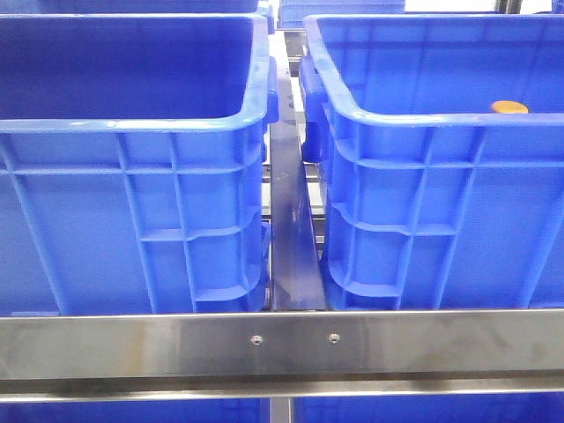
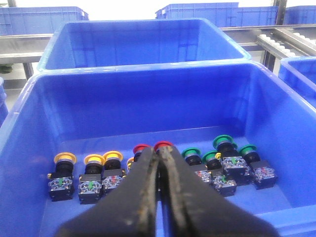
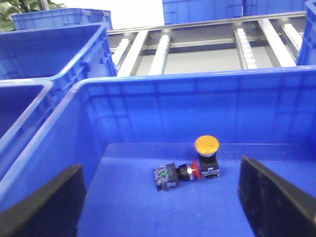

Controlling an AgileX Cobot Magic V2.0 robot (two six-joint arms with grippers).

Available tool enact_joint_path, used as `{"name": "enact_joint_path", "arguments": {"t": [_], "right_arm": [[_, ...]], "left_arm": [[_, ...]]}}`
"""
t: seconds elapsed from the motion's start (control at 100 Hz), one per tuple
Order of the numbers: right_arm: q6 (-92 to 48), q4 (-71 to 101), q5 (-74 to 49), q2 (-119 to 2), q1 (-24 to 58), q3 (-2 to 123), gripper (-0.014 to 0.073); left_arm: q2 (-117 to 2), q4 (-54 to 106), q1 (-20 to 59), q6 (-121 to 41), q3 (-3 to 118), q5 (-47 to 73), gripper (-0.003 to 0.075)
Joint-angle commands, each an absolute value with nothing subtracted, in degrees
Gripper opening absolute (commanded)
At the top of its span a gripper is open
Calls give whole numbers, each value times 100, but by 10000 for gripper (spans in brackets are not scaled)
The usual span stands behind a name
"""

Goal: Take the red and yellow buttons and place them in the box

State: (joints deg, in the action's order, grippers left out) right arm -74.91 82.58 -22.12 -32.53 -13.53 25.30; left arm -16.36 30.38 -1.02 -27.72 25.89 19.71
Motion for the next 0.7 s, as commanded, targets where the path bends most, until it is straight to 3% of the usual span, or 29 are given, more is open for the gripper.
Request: {"name": "enact_joint_path", "arguments": {"t": [0.0, 0.1, 0.2, 0.51, 0.69], "right_arm": [[-7583, 8335, -2396, -2937, -1401, 2491, 643], [-7583, 8323, -2618, -2666, -1401, 2348, 602], [-7583, 8316, -2747, -2552, -1401, 2334, 493], [-7583, 8334, -2765, -2553, -1401, 2334, -74], [-7583, 8334, -2765, -2553, -1401, 2334, -67]], "left_arm": [[-1686, 3117, -101, -2720, 2733, 1543, -19], [-1686, 3117, -101, -2720, 2733, 1543, -19], [-1686, 3117, -101, -2720, 2733, 1543, -19], [-1686, 3117, -101, -2720, 2733, 1543, -19], [-1686, 3117, -101, -2720, 2733, 1543, -19]]}}
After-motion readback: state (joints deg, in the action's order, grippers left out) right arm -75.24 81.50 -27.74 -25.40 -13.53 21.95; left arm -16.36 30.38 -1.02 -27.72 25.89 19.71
